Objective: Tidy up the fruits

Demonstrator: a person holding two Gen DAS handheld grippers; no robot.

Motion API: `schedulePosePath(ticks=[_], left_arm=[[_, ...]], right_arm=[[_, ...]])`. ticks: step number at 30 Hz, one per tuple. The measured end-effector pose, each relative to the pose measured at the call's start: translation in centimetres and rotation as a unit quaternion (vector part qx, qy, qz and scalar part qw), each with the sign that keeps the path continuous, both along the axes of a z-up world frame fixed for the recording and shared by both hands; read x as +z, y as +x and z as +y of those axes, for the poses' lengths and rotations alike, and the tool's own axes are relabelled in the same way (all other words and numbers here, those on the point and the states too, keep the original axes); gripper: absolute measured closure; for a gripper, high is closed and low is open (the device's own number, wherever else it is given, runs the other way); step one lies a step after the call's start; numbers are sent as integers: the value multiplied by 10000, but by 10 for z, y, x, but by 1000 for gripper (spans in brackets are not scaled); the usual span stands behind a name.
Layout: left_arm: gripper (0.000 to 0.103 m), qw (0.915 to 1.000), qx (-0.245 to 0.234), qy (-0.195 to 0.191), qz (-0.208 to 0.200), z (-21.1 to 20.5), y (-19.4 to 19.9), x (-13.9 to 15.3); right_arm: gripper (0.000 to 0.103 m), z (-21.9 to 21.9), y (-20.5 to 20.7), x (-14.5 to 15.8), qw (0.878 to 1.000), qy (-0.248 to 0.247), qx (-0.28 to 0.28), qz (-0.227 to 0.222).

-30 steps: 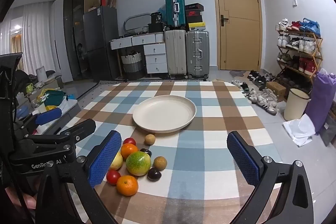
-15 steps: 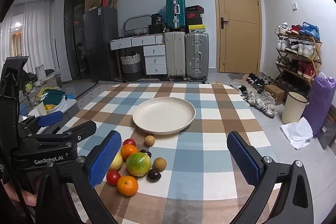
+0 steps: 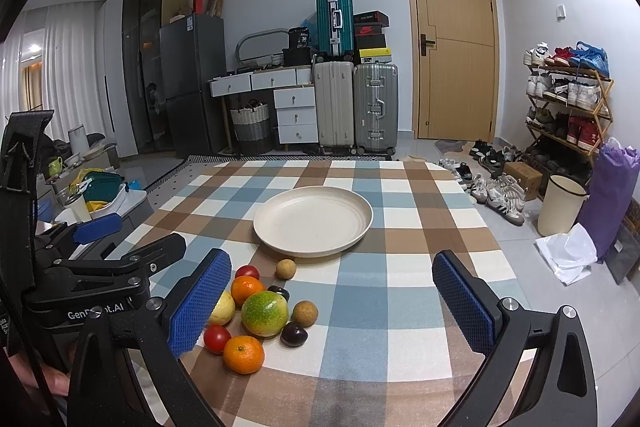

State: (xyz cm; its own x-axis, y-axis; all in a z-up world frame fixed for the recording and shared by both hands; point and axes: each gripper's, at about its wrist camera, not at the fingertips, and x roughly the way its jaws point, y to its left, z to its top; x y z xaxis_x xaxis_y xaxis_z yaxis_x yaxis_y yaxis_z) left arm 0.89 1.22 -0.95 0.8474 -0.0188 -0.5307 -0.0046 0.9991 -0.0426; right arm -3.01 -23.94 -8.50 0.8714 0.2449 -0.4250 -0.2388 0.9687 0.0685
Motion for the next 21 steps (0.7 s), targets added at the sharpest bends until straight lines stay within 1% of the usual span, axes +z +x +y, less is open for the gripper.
schedulePosePath(ticks=[21], left_arm=[[1,10000,2,30,7,-4,-2,-1]], right_arm=[[0,1,-1,2,10000,29,16,-3]])
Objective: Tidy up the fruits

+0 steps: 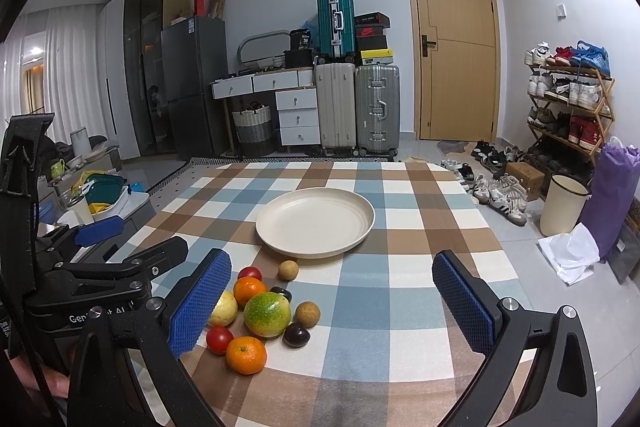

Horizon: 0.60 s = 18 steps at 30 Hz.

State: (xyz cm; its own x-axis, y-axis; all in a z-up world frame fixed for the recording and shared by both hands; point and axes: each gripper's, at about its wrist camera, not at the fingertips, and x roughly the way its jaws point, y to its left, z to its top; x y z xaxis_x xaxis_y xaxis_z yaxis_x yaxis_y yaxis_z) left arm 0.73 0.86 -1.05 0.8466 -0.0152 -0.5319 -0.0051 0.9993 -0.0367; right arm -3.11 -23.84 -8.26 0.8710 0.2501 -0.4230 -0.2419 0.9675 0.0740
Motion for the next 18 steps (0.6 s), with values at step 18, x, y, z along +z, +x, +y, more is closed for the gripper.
schedulePosePath(ticks=[18], left_arm=[[1,10000,1,17,-8,1,-1,0]], right_arm=[[0,2,-1,1,10000,15,6,14]])
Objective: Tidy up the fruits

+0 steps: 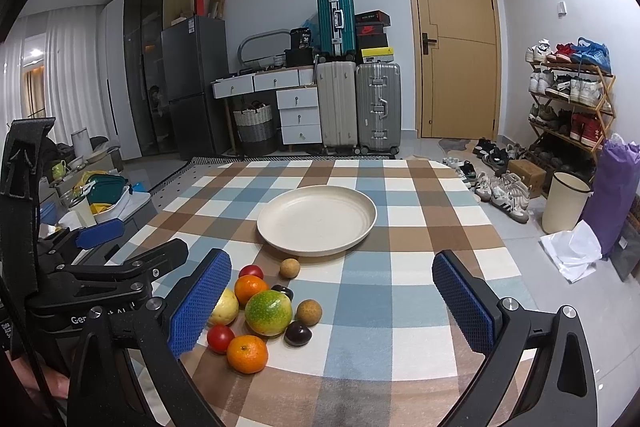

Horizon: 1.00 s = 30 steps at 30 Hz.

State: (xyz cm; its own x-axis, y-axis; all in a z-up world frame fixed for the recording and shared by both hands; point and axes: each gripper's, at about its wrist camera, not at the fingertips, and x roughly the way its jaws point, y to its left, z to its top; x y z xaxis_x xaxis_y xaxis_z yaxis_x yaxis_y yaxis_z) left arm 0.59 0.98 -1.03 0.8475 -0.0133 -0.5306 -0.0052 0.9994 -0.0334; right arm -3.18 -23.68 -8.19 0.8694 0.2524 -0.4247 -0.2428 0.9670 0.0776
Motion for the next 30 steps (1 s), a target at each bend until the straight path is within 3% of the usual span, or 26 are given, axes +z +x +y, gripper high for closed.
schedulePosePath(ticks=[14,23,30], left_arm=[[1,9998,19,-112,162,15,0,-19],[1,9981,-14,-146,602,28,16,-39],[1,9934,-162,-406,1062,34,31,-62]], right_arm=[[0,8,-4,-5,10000,3,35,81],[0,5,3,-17,9997,44,69,240],[0,5,9,-25,9993,69,109,364]])
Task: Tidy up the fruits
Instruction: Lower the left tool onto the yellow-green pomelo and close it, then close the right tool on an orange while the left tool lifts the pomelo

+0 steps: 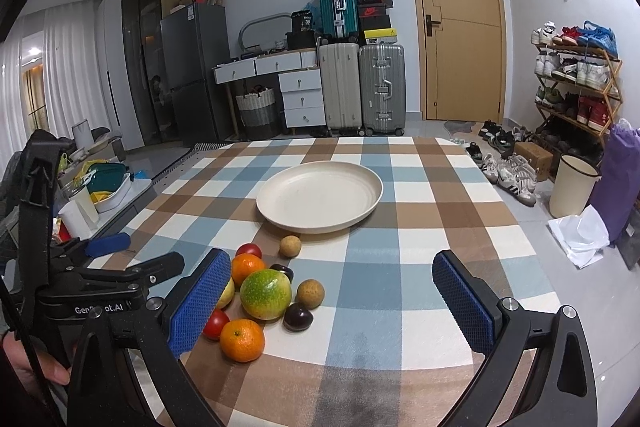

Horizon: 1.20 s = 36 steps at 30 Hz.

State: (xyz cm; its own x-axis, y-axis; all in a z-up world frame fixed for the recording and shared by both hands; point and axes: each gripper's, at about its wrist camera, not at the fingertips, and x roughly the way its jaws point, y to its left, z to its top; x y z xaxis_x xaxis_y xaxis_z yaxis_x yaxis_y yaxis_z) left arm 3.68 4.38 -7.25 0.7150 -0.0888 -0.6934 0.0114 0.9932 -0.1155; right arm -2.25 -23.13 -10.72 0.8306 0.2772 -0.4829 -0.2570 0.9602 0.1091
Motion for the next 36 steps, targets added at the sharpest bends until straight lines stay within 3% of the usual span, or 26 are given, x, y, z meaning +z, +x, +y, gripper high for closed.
schedulePosePath(ticks=[10,23,27,31,36], left_arm=[[1,9981,-309,-118,513,-11,24,-29],[5,9924,-575,-662,858,-8,49,-43],[24,9859,-682,-1096,1063,-1,53,-52],[55,9768,-887,-1637,1060,7,55,-56],[55,9704,-934,-1965,1046,15,56,-59]], right_arm=[[0,-3,12,-12,9998,37,9,176],[0,-4,22,-21,9993,58,43,363],[0,-4,20,-23,9991,64,98,409],[0,-4,16,-26,9987,74,143,479],[0,-1,11,-32,9980,118,261,564]])
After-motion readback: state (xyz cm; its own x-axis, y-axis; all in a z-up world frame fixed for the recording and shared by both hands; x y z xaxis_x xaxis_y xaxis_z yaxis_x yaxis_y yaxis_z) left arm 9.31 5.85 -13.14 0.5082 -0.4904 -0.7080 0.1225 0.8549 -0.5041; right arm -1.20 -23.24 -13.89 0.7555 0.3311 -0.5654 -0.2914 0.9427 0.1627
